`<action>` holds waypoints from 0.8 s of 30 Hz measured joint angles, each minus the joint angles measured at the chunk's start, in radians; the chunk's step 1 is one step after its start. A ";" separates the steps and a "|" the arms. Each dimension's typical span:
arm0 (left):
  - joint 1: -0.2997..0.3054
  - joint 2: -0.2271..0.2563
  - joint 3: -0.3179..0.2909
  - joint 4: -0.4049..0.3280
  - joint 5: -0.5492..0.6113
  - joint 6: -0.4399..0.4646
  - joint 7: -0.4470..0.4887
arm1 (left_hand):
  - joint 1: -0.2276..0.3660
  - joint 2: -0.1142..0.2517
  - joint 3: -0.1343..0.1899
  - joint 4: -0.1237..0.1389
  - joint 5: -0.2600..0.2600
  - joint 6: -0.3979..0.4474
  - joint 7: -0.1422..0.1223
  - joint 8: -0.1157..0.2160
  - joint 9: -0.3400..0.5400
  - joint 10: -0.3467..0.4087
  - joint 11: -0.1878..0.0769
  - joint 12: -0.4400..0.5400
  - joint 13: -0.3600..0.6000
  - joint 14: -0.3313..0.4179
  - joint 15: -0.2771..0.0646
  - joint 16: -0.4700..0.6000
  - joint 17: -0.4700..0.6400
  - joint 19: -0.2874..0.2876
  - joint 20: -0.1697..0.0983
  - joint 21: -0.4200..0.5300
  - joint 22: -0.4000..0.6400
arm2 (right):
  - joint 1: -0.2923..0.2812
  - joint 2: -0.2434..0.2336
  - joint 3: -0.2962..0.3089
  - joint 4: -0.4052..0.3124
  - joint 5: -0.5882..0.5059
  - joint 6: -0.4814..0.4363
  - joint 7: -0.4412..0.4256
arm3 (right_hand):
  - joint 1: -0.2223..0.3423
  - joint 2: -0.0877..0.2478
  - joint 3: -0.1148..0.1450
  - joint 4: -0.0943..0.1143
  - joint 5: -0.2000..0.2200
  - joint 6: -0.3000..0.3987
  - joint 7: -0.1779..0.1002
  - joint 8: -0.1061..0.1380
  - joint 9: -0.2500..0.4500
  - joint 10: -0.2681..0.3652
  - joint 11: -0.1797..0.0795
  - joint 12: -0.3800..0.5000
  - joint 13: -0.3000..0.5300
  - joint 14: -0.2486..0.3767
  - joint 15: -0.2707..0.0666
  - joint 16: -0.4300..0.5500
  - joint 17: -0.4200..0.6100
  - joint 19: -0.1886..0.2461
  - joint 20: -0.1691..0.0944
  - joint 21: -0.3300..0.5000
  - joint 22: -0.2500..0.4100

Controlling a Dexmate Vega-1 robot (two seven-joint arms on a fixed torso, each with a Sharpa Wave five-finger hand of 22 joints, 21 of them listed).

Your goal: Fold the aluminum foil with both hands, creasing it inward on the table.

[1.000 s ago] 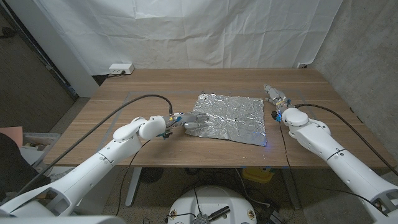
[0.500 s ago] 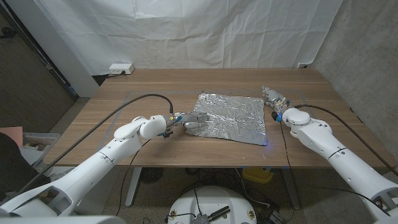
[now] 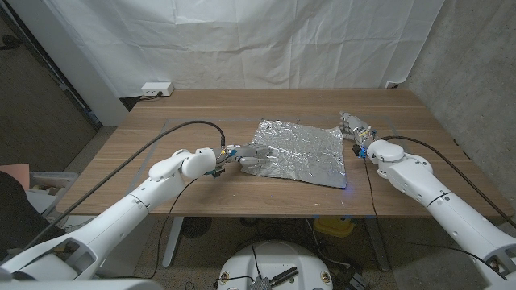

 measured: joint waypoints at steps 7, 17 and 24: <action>-0.009 -0.004 0.003 0.015 -0.006 -0.014 0.002 | 0.000 0.000 0.000 0.000 0.000 -0.003 0.003 0.000 0.000 0.000 0.000 0.000 0.000 0.000 0.000 0.000 0.000 0.000 0.000 -0.004 0.000 | 0.010 -0.025 -0.003 -0.053 0.012 -0.095 -0.001 | -0.013 -0.013 0.000 0.000 -0.003 0.006 0.023 0.000 0.000 0.021 0.019 0.000 0.000 0.046 0.021 0.001 0.000 0.077 0.016 0.015 0.001; -0.025 -0.009 0.009 0.038 -0.010 -0.028 0.003 | 0.000 0.000 0.000 0.000 0.007 -0.007 0.007 0.000 0.000 0.000 0.000 0.000 0.000 0.000 0.000 0.000 -0.001 -0.001 0.001 -0.009 0.000 | 0.027 -0.038 -0.016 -0.088 0.005 -0.182 -0.017 | -0.023 -0.023 -0.001 0.007 -0.003 0.008 -0.015 0.000 0.000 -0.045 -0.004 -0.012 0.000 -0.097 -0.003 -0.043 0.003 -0.190 -0.098 -0.110 0.000; -0.031 -0.011 0.011 0.048 -0.013 -0.033 0.003 | 0.000 0.000 -0.004 -0.004 0.007 -0.007 0.007 0.000 0.000 0.000 0.000 0.000 0.000 0.000 0.000 0.000 -0.001 0.002 -0.002 -0.011 0.000 | 0.043 -0.040 -0.028 -0.100 -0.017 -0.233 -0.040 | -0.024 -0.024 0.001 0.010 -0.003 0.042 -0.002 0.005 0.000 -0.009 -0.004 0.000 0.000 -0.070 -0.015 -0.035 0.000 -0.158 -0.067 -0.086 -0.002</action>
